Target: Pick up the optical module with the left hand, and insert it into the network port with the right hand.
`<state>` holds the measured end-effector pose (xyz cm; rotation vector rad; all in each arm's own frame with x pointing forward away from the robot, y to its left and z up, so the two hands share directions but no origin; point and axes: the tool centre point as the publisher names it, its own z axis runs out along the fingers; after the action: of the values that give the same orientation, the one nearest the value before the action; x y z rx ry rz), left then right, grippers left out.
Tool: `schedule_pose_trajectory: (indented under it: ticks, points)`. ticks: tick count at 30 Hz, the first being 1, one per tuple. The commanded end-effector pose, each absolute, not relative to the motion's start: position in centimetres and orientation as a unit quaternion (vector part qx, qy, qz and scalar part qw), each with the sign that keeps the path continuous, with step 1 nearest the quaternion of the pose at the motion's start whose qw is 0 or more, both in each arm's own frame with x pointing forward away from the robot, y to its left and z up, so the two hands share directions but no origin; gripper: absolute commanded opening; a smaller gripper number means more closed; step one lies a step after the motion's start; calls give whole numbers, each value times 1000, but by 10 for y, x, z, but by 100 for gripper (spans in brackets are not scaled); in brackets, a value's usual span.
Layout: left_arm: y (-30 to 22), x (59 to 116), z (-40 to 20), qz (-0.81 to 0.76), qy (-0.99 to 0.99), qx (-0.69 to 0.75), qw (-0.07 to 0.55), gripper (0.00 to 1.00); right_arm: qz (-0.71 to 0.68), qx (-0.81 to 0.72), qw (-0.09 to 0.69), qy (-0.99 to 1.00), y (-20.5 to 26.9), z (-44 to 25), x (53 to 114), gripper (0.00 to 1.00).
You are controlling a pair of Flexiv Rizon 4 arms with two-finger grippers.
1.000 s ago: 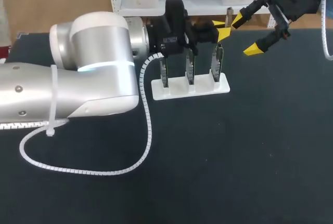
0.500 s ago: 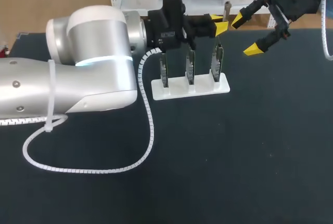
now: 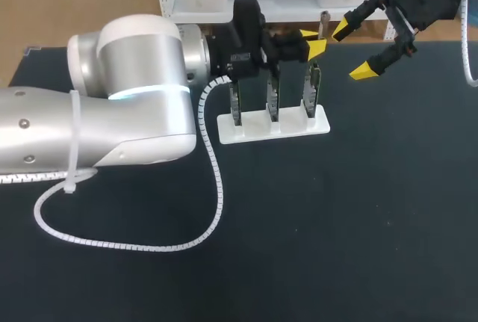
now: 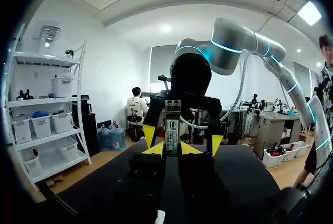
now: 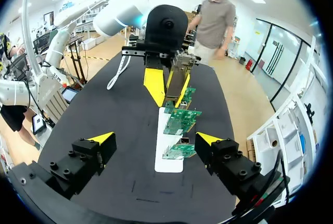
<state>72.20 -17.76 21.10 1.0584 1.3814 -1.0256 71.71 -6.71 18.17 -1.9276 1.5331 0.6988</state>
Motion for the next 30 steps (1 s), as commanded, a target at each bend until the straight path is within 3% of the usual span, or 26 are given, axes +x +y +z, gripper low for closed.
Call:
schedule_pose_trajectory:
  ticks: [1,30]
  points:
    - [-178,723,211,-431,578,444,532,0,262,-722,287,573,-67,181,718,100]
    - [-192,730,211,-427,576,460,524,0,262,-722,287,573,-67,181,718,100]
